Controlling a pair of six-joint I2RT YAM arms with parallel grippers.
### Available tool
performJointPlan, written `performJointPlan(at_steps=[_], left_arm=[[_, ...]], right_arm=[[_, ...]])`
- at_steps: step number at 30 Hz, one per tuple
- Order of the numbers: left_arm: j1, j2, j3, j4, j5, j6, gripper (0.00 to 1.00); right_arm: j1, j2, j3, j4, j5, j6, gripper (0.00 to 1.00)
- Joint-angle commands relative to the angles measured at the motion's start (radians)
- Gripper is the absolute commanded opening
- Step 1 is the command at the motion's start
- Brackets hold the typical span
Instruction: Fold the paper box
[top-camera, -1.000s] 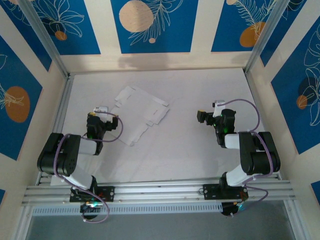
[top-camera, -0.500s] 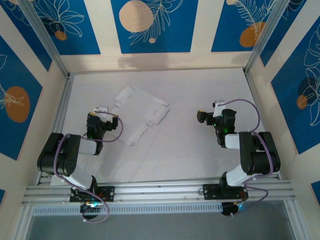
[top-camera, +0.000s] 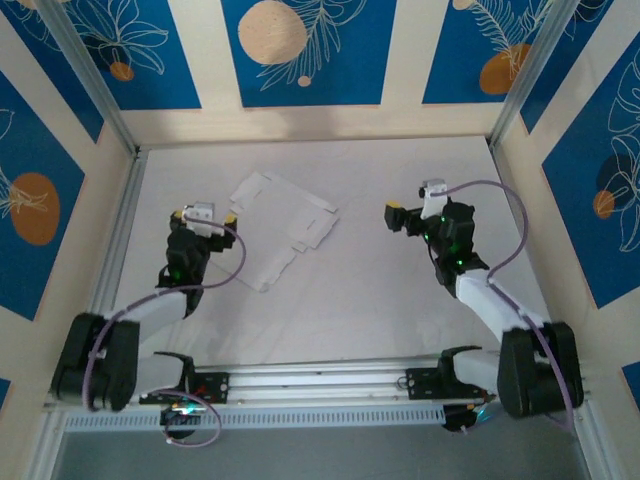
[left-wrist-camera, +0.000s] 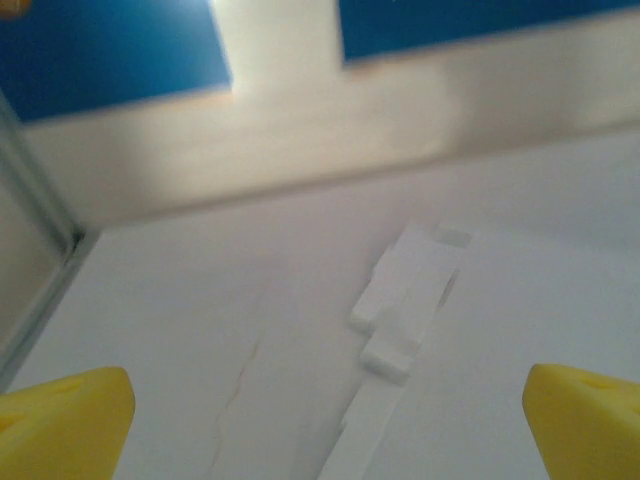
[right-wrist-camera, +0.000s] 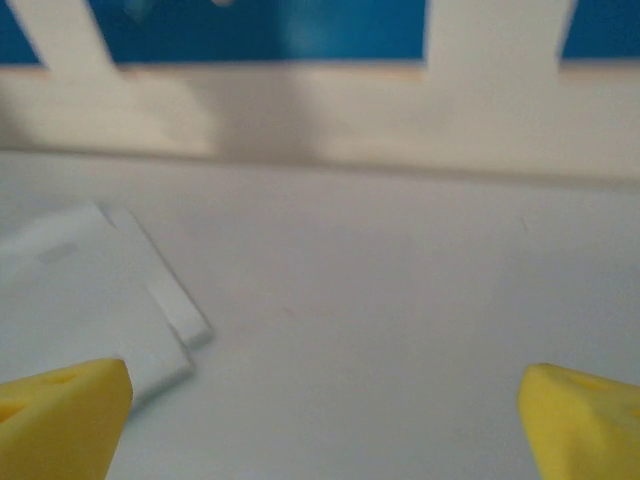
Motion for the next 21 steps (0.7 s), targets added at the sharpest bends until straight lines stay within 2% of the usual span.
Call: performJointPlan(at_steps=[1, 3, 5, 7, 8, 9, 10, 11, 13, 15, 16, 18, 19, 21], left_arm=[[-0.088, -0.122, 0.118, -0.139, -0.025, -0.078, 1.0], [-0.161, -0.182, 0.223, -0.319, -0.045, -0.142, 1.0], [-0.221, -0.223, 0.338, -0.516, 0.006, -0.191, 1.0], [-0.278, -0.238, 0.46, -0.722, 0.025, -0.235, 1.0], [-0.292, -0.238, 0.508, -0.806, 0.005, -0.294, 1.0], [-0.289, -0.236, 0.557, -0.899, -0.018, -0.402, 1.0], [-0.287, -0.234, 0.612, -1.036, -0.057, -0.509, 1.0], [-0.283, -0.234, 0.65, -1.133, -0.08, -0.566, 1.0], [-0.264, -0.251, 0.658, -1.197, -0.048, -0.595, 1.0], [-0.247, -0.259, 0.642, -1.223, 0.028, -0.645, 1.0], [-0.248, -0.235, 0.671, -1.283, 0.055, -0.66, 1.0], [-0.247, -0.168, 0.73, -1.412, 0.088, -0.681, 1.0], [-0.248, -0.134, 0.755, -1.485, 0.1, -0.678, 1.0], [-0.246, -0.092, 0.773, -1.554, 0.152, -0.644, 1.0]], right_arm=[[0.116, -0.073, 0.102, -0.186, 0.029, -0.011, 0.99], [0.186, -0.098, 0.171, -0.234, 0.096, 0.082, 0.99], [0.254, -0.111, 0.257, -0.33, 0.156, 0.187, 0.99], [0.312, -0.093, 0.398, -0.53, 0.237, 0.296, 0.99], [0.31, -0.079, 0.474, -0.639, 0.221, 0.369, 0.99], [0.294, -0.056, 0.553, -0.787, 0.202, 0.481, 0.99], [0.26, -0.037, 0.604, -0.858, 0.149, 0.537, 0.99], [0.221, -0.026, 0.609, -0.855, 0.058, 0.583, 0.99], [0.099, 0.006, 0.544, -0.731, -0.258, 0.7, 0.99], [0.065, 0.068, 0.557, -0.768, -0.347, 0.77, 0.97], [0.087, 0.1, 0.586, -0.807, -0.347, 0.74, 0.98], [0.177, 0.145, 0.631, -0.895, -0.176, 0.706, 0.99], [0.204, 0.174, 0.65, -0.916, -0.134, 0.713, 0.99], [0.227, 0.236, 0.679, -0.928, -0.214, 0.7, 1.0]])
